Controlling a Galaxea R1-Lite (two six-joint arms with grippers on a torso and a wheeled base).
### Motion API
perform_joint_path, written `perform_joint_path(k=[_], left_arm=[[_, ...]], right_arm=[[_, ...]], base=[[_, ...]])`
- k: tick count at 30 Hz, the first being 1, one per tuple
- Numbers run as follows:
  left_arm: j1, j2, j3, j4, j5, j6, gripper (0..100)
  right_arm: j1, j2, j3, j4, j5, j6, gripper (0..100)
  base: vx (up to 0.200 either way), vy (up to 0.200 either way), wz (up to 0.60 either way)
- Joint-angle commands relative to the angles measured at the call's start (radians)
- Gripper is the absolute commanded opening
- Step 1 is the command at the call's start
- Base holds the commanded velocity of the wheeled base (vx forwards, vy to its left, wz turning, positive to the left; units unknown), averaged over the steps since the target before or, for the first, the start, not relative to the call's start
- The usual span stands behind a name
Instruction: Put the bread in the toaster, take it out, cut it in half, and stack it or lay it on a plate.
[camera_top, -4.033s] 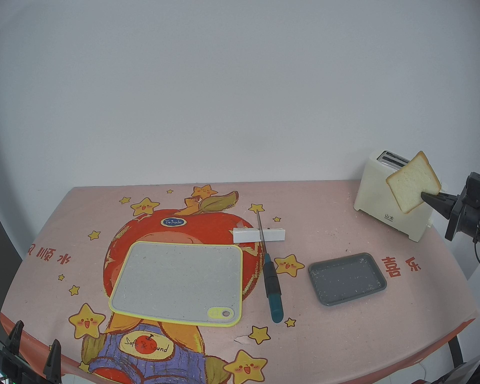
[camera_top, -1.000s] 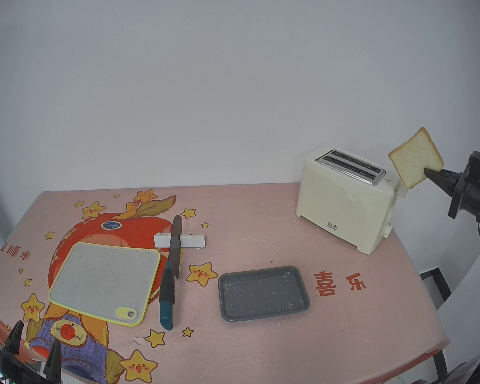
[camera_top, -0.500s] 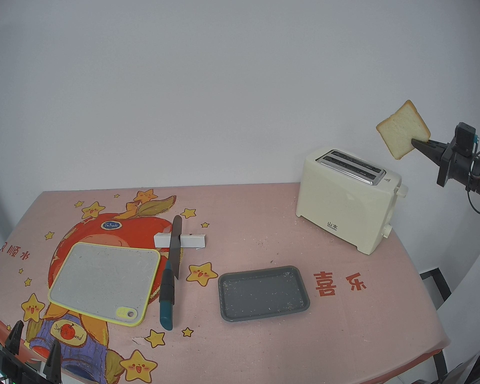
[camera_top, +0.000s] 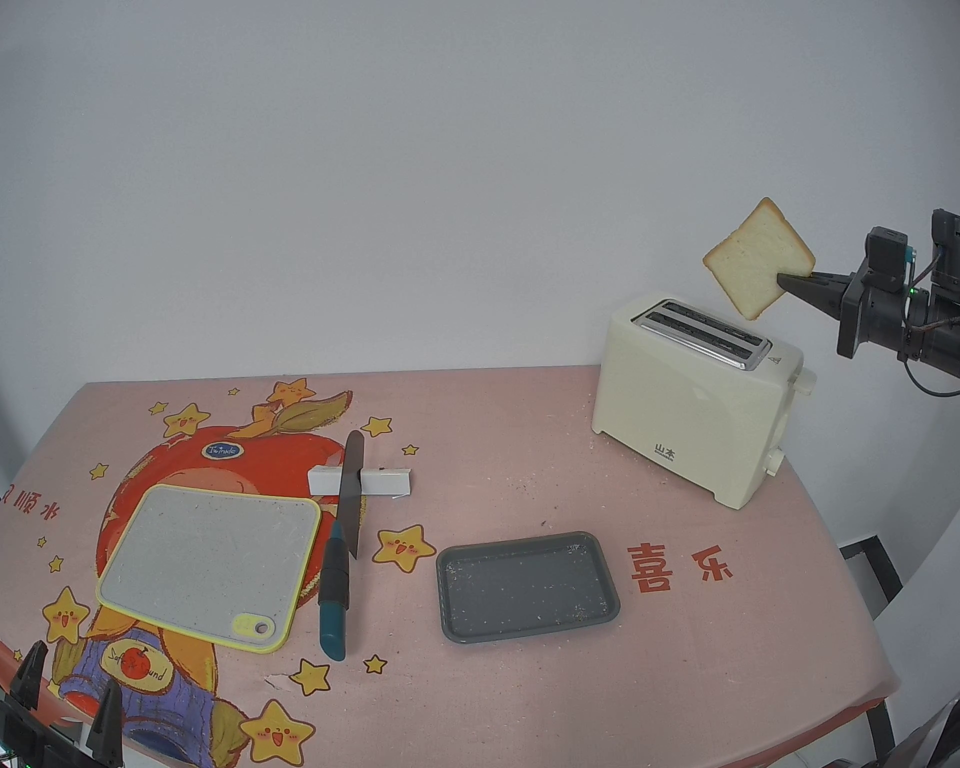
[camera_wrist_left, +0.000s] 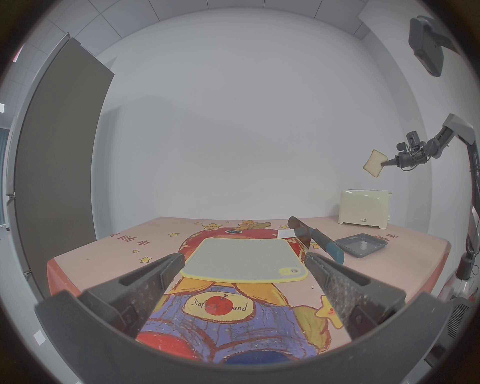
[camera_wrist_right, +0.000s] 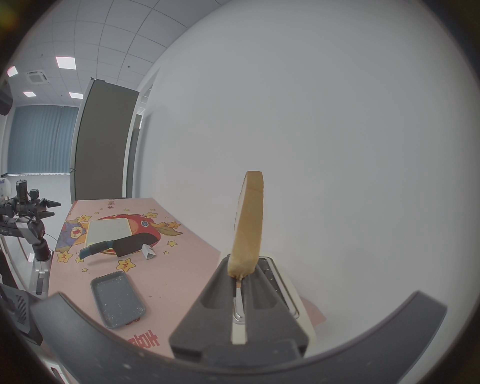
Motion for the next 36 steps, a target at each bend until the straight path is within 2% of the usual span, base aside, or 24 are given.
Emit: perform_joint_path(k=[1, 14, 19, 36], left_arm=[[0.0, -0.013, 0.018, 0.0, 0.001, 0.0, 100], [0.0, -0.013, 0.018, 0.0, 0.001, 0.0, 100], [0.0, -0.013, 0.018, 0.0, 0.001, 0.0, 100], [0.0, -0.013, 0.018, 0.0, 0.001, 0.0, 100]], right_arm=[[0.01, 0.049, -0.008, -0.003, 0.0, 0.0, 0], [0.011, 0.112, -0.039, -0.002, 0.0, -0.003, 0], [0.007, 0.117, -0.025, -0.002, -0.001, -0.046, 0], [-0.001, 0.132, -0.025, -0.005, -0.005, -0.051, 0]], base=[[0.0, 0.0, 0.0], [0.0, 0.0, 0.0], [0.0, 0.0, 0.0], [0.0, 0.0, 0.0]])
